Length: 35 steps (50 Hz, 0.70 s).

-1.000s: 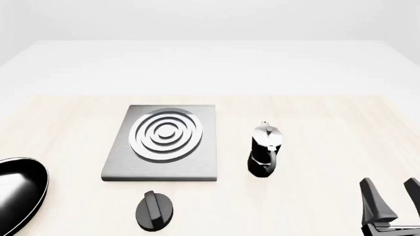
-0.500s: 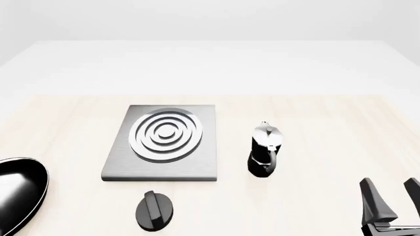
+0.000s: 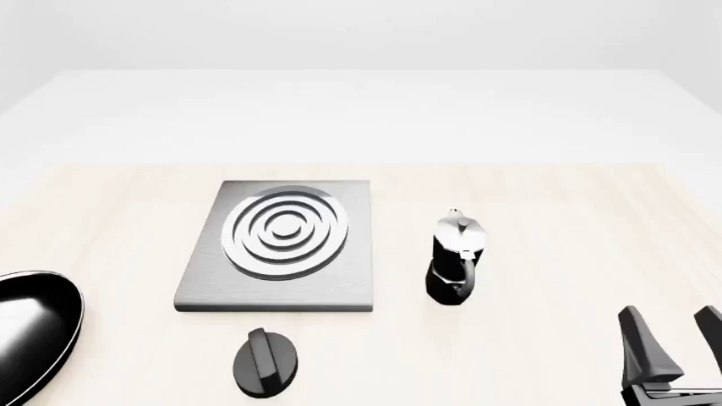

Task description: Turn on the stove and put the frying pan on it.

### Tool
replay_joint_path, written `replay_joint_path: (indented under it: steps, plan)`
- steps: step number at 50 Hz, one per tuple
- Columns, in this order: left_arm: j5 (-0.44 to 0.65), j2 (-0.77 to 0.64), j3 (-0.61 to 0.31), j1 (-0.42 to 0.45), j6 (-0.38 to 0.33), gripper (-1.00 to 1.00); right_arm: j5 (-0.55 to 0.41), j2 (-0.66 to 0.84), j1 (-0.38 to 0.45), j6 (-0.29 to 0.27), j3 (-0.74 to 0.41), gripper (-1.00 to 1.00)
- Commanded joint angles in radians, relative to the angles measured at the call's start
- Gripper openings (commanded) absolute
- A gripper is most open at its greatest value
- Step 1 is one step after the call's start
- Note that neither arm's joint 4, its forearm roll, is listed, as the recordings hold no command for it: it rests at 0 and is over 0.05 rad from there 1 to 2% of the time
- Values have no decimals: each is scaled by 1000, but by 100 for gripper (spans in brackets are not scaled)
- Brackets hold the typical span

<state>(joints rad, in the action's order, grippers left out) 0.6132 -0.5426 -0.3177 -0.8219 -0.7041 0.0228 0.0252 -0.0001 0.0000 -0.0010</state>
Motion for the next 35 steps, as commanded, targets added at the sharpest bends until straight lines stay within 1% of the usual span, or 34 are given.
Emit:
replay_joint_path:
  steps: [1, 9, 20, 25, 33, 35]
  plan:
    - [-50, -39, 26, -19, -21, 100, 0, 0, 0, 0, 0, 100]
    - [-78, -63, 42, -34, -44, 100, 0, 0, 0, 0, 0, 100]
    - [-128, -109, 53, -52, -48, 100, 0, 0, 0, 0, 0, 100]
    - [-133, -115, 56, -52, -47, 100, 0, 0, 0, 0, 0, 100]
    - [-159, -144, 64, -65, -60, 100, 0, -1, 0, 0, 0, 100]
    - [-179, -162, 71, -74, -74, 100, 0, 0, 0, 0, 0, 100]
